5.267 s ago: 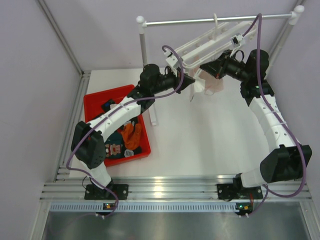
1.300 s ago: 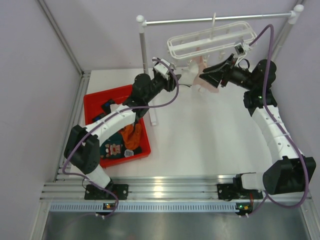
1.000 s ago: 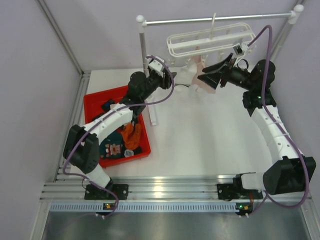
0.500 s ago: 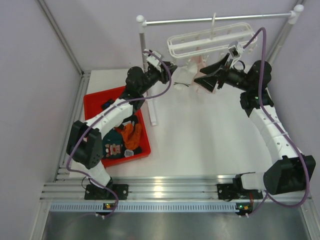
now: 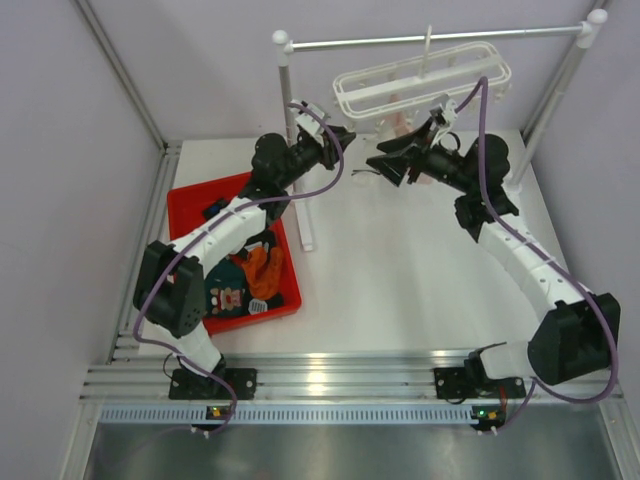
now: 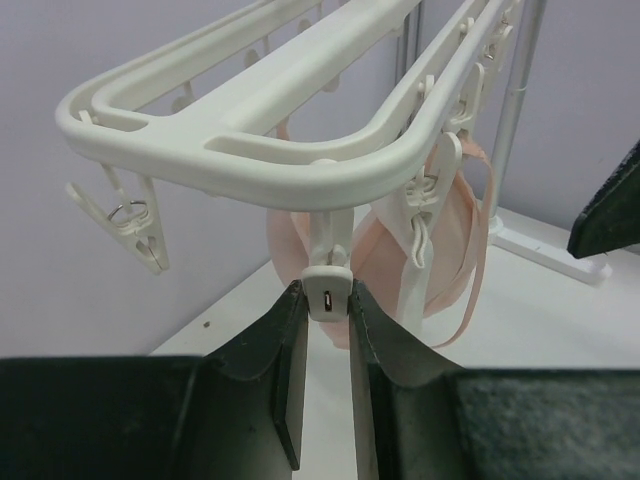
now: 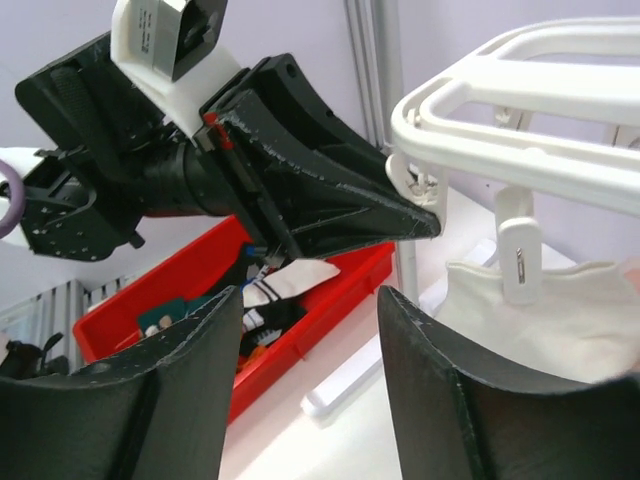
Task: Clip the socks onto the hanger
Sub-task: Open the clamp at the hanger.
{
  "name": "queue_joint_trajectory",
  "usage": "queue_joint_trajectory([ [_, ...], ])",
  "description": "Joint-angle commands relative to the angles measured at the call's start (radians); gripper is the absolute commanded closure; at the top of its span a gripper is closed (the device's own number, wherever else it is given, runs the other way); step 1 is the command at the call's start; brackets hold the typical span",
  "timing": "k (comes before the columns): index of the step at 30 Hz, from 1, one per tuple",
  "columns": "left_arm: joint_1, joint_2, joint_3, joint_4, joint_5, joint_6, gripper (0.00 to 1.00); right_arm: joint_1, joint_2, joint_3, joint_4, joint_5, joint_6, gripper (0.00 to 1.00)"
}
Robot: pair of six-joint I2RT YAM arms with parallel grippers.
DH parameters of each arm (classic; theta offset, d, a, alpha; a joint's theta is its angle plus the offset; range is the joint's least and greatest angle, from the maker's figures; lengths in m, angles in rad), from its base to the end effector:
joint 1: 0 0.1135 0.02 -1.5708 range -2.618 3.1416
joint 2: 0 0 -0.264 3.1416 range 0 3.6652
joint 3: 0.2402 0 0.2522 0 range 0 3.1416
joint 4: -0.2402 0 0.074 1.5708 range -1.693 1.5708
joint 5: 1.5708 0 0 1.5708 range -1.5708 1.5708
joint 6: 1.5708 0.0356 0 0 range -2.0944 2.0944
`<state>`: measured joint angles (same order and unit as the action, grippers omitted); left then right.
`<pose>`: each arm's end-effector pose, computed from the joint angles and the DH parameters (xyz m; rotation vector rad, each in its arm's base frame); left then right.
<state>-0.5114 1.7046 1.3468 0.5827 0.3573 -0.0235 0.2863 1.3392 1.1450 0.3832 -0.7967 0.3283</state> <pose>0.3517 -0.2117 0.3695 0.6273 1.2449 -0.6875 0.2887 0.1115 0.4006 -0.6636 1.3745 1.0433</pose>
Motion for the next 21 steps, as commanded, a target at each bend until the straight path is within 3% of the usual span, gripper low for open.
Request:
queue_joint_trajectory([
  [1, 0.004, -0.059, 0.014, 0.042, 0.035, 0.014, 0.89, 0.033, 0.021, 0.009, 0.176, 0.086, -0.029, 0.45],
  [7, 0.004, -0.079, 0.012, 0.012, 0.063, 0.045, 0.9, 0.08, 0.064, -0.005, 0.301, 0.158, -0.061, 0.57],
  [21, 0.001, -0.103, -0.003, -0.012, 0.094, 0.076, 0.9, 0.139, 0.121, 0.013, 0.396, 0.232, -0.107, 0.52],
])
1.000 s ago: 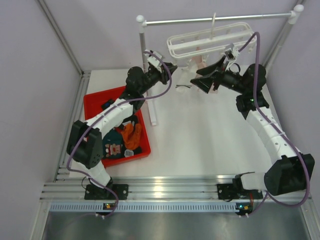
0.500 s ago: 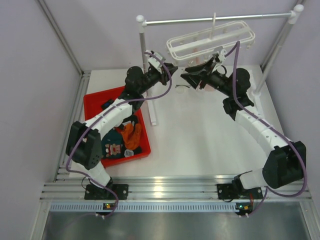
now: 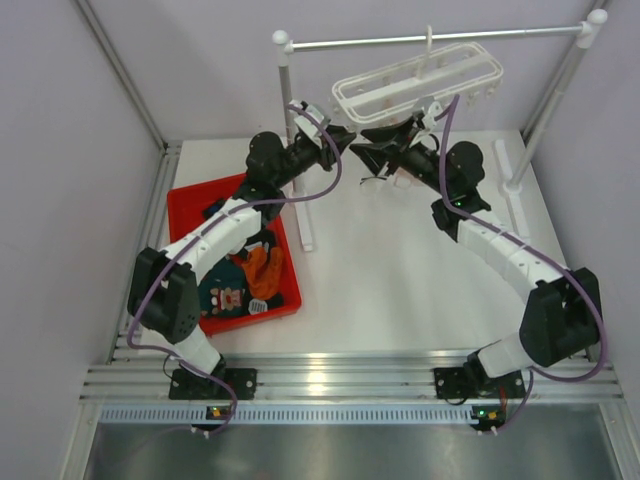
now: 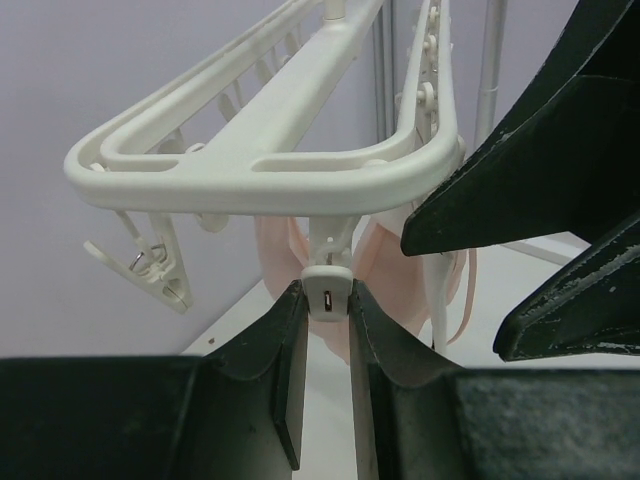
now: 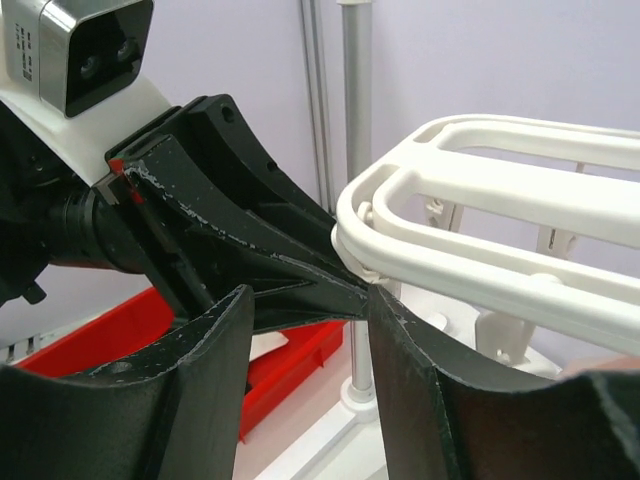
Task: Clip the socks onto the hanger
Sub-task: Open the clamp at the hanger.
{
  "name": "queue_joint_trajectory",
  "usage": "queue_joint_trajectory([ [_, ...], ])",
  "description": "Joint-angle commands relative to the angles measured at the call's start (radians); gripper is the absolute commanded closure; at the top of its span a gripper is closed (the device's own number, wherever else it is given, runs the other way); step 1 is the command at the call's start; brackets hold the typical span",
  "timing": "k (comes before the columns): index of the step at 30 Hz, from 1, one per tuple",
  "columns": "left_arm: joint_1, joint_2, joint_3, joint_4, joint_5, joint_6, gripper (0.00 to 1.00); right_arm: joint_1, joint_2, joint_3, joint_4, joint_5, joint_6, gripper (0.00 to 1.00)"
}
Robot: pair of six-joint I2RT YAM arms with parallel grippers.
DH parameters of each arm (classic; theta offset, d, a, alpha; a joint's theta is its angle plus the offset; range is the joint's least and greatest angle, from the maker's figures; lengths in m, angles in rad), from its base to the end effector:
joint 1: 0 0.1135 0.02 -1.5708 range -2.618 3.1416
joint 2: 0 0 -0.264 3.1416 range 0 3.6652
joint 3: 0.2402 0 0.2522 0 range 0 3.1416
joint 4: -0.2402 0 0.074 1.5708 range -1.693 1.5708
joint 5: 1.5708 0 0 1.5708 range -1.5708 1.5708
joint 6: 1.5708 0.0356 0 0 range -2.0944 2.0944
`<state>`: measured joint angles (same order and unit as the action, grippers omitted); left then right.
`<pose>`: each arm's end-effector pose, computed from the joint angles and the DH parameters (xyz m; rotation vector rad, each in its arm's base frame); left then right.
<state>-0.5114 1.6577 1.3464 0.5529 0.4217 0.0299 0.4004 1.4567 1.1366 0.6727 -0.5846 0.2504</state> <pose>0.3398 -0.2074 0.3841 0.7082 1.1887 -0.6836 0.3042 0.1501 0.3915 -0.6185 1.1814 0.9103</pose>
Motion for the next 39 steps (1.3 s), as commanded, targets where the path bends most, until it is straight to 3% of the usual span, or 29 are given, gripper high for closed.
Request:
queue_joint_trajectory([
  [1, 0.001, -0.056, -0.007, 0.016, 0.031, 0.024, 0.9, 0.025, 0.005, 0.019, 0.111, 0.022, -0.031, 0.52],
  [27, -0.015, -0.065, -0.026, -0.024, 0.091, 0.091, 0.94, 0.057, 0.057, 0.022, 0.148, 0.094, -0.089, 0.5],
  [39, -0.026, -0.062, -0.02, -0.03, 0.088, 0.108, 0.94, 0.074, 0.083, 0.069, 0.024, 0.155, -0.105, 0.56],
])
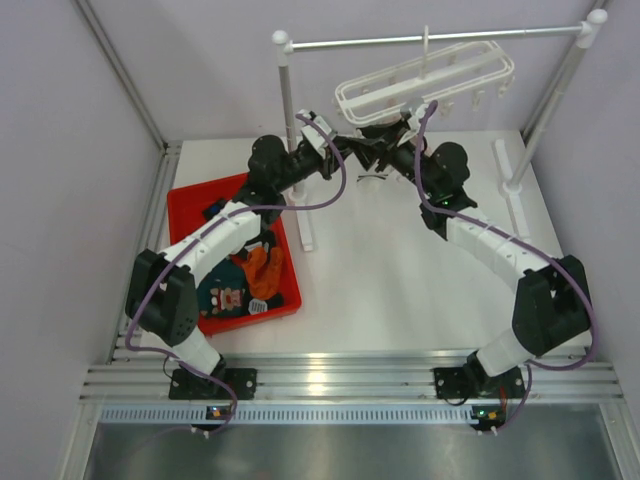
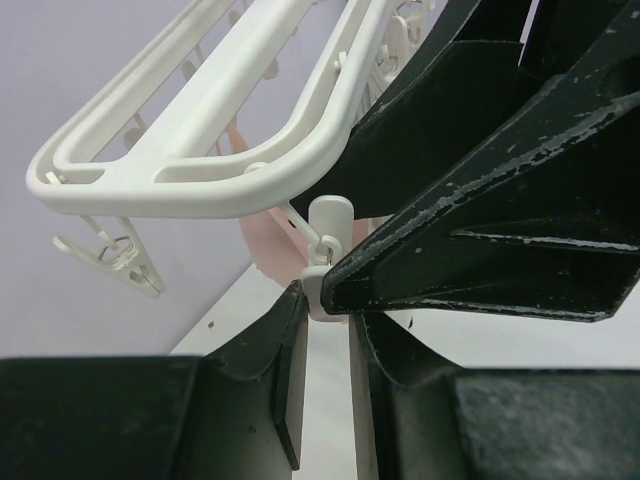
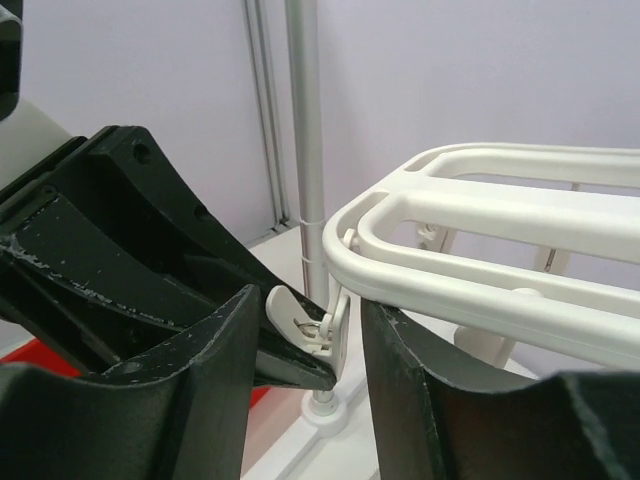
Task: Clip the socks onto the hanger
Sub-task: Open the clamp at the hanger.
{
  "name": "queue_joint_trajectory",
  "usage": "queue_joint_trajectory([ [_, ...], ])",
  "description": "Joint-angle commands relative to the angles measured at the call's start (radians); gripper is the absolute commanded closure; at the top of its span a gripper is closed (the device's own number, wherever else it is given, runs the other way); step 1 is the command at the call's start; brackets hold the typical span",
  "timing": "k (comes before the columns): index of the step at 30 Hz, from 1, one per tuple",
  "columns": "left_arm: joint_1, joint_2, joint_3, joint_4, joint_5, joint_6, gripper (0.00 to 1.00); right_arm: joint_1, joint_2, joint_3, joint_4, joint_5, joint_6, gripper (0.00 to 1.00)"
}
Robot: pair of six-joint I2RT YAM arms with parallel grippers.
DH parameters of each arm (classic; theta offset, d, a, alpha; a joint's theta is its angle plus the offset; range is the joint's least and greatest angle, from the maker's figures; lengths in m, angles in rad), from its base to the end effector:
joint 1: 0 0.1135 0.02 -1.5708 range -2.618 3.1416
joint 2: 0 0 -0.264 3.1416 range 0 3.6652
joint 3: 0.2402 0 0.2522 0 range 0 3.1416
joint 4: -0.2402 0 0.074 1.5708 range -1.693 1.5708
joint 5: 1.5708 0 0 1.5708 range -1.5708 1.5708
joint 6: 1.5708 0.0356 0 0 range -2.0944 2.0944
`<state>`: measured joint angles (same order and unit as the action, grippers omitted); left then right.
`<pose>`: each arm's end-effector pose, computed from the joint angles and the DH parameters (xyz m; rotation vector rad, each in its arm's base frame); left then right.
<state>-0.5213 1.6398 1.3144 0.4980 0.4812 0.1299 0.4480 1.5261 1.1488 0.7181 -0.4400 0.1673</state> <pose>0.3330 -0.2102 0.3735 0.8305 1.1894 -0.6572 0.3162 0.1688 0.3783 -0.5639 1.1765 0.7983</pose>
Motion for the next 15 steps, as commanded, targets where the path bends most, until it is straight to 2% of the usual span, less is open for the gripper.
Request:
queue_joint_trajectory([
  [1, -0.017, -0.046, 0.013, 0.025, 0.028, 0.01, 0.94, 0.026, 0.017, 0.064, -0.035, 0.021, -0.023, 0.56],
  [5, -0.017, -0.047, 0.011, 0.027, 0.031, 0.013, 0.94, 0.026, 0.028, 0.083, -0.083, 0.034, -0.025, 0.59],
  [6, -0.017, -0.049, 0.011, 0.027, 0.033, 0.014, 0.94, 0.023, 0.026, 0.086, -0.089, 0.034, -0.026, 0.65],
  [8, -0.019, -0.049, 0.013, 0.025, 0.036, 0.016, 0.94, 0.024, 0.031, 0.091, -0.104, 0.04, -0.026, 0.69],
  [9, -0.019, -0.048, 0.013, 0.027, 0.034, 0.019, 0.94, 0.026, 0.031, 0.103, -0.115, 0.041, -0.028, 0.76],
  [11, -0.019, -0.048, 0.013, 0.027, 0.034, 0.02, 0.93, 0.024, 0.034, 0.112, -0.144, 0.049, -0.034, 0.85],
  [13, -0.019, -0.052, 0.009, 0.025, 0.031, 0.019, 0.89, 0.021, 0.035, 0.13, -0.172, 0.052, -0.031, 0.96],
  [15, -0.019, -0.058, 0.006, 0.02, 0.02, 0.019, 0.84, 0.015, 0.035, 0.144, -0.184, 0.058, -0.014, 1.0],
])
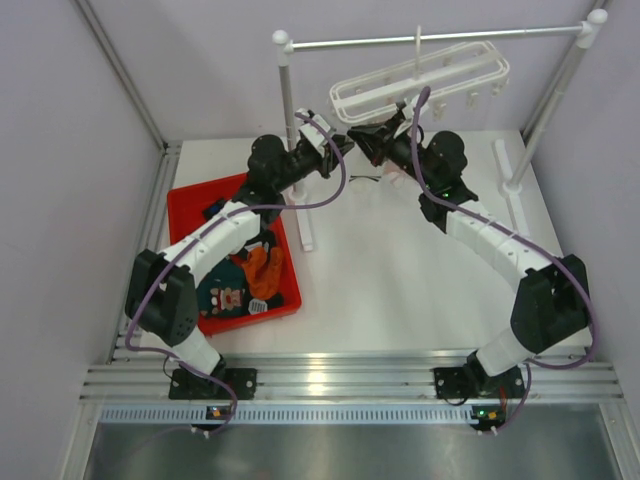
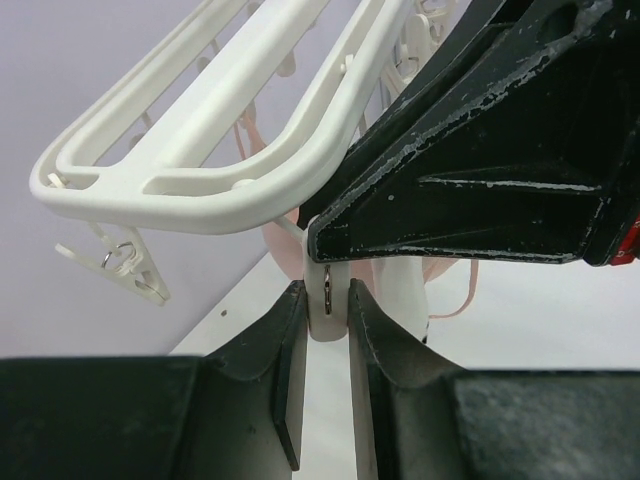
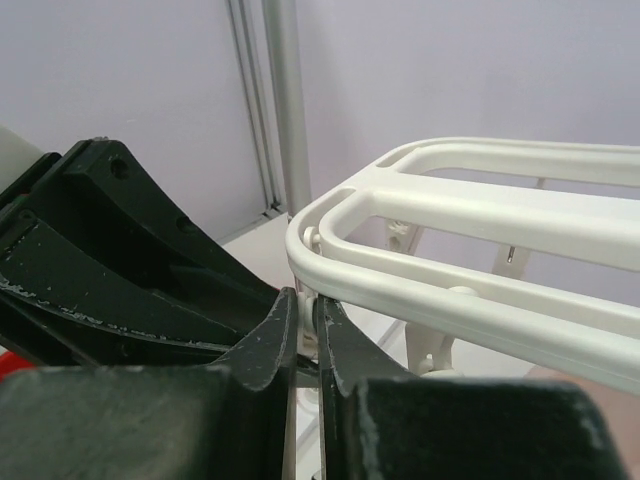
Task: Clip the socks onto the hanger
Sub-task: Open the clamp at the hanger, then pick up the sock from the bin.
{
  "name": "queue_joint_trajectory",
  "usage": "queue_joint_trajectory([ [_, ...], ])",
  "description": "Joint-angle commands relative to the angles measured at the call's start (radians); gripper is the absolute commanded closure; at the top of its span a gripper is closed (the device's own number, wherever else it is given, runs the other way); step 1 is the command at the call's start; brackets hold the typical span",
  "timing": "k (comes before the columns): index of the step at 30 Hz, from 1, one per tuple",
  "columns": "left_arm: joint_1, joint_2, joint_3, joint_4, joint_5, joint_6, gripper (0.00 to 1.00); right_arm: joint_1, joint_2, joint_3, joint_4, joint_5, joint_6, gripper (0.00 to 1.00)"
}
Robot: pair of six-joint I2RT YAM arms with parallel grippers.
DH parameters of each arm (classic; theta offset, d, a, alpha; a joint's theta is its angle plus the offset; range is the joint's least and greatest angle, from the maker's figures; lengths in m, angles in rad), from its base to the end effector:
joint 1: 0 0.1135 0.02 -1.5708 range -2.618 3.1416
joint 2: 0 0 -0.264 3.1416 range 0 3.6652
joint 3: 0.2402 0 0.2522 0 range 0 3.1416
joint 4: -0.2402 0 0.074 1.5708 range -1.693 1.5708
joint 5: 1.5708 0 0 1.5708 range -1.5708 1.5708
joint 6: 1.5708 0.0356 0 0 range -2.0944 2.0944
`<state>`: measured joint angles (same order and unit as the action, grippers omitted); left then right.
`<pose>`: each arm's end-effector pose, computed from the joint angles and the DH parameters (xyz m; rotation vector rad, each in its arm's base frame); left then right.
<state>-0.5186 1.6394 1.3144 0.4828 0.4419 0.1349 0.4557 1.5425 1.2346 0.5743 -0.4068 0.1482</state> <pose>0.3349 -0.2086 0.3722 0.8041 1.2164 -0.6260 0.3234 0.1742 0.3884 -0.5547 1.2505 0.7744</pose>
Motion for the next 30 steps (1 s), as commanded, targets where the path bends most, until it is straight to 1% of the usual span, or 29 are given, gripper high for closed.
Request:
queue_joint_trajectory([
  [1, -0.021, -0.061, 0.003, 0.033, 0.058, 0.014, 0.79, 0.0, 0.018, 0.063, -0.051, 0.023, 0.025, 1.0],
  [4, -0.021, -0.072, -0.003, 0.02, 0.041, 0.015, 0.74, -0.012, 0.015, 0.072, -0.054, 0.005, 0.056, 1.0],
  [8, -0.021, -0.084, -0.006, 0.004, 0.015, 0.009, 0.59, -0.025, 0.007, 0.077, -0.056, -0.015, 0.097, 1.0],
  [12, -0.021, -0.119, -0.023, -0.035, -0.005, 0.006, 0.52, -0.031, 0.002, 0.085, -0.059, -0.021, 0.123, 1.0],
  [15, -0.009, -0.164, -0.029, -0.119, -0.015, -0.033, 0.51, -0.038, -0.001, 0.095, -0.068, -0.027, 0.145, 1.0],
  [20, 0.074, -0.295, -0.084, -0.289, -0.011, -0.21, 0.49, -0.049, -0.015, 0.095, -0.079, -0.043, 0.172, 1.0],
  [21, 0.09, -0.318, -0.11, -0.35, -0.009, -0.257, 0.49, -0.051, -0.016, 0.094, -0.085, -0.044, 0.178, 1.0],
  [22, 0.127, -0.364, -0.122, -0.387, -0.009, -0.277, 0.48, -0.055, -0.019, 0.095, -0.088, -0.053, 0.189, 1.0],
  [24, 0.175, -0.406, -0.162, -0.471, 0.004, -0.31, 0.47, -0.06, -0.022, 0.094, -0.09, -0.064, 0.201, 1.0],
  [25, 0.228, -0.436, -0.175, -0.508, 0.007, -0.308, 0.47, -0.064, -0.024, 0.094, -0.094, -0.07, 0.211, 1.0],
  [26, 0.255, -0.45, -0.184, -0.536, -0.002, -0.305, 0.47, -0.068, -0.028, 0.092, -0.096, -0.076, 0.214, 1.0],
  [27, 0.282, -0.458, -0.196, -0.565, -0.003, -0.304, 0.47, -0.068, -0.031, 0.092, -0.1, -0.079, 0.214, 1.0],
  [28, 0.336, -0.463, -0.198, -0.622, -0.006, -0.298, 0.47, -0.071, -0.036, 0.091, -0.103, -0.081, 0.215, 1.0],
  [30, 0.379, -0.461, -0.199, -0.68, -0.044, -0.284, 0.48, -0.074, -0.039, 0.091, -0.111, -0.084, 0.217, 1.0],
])
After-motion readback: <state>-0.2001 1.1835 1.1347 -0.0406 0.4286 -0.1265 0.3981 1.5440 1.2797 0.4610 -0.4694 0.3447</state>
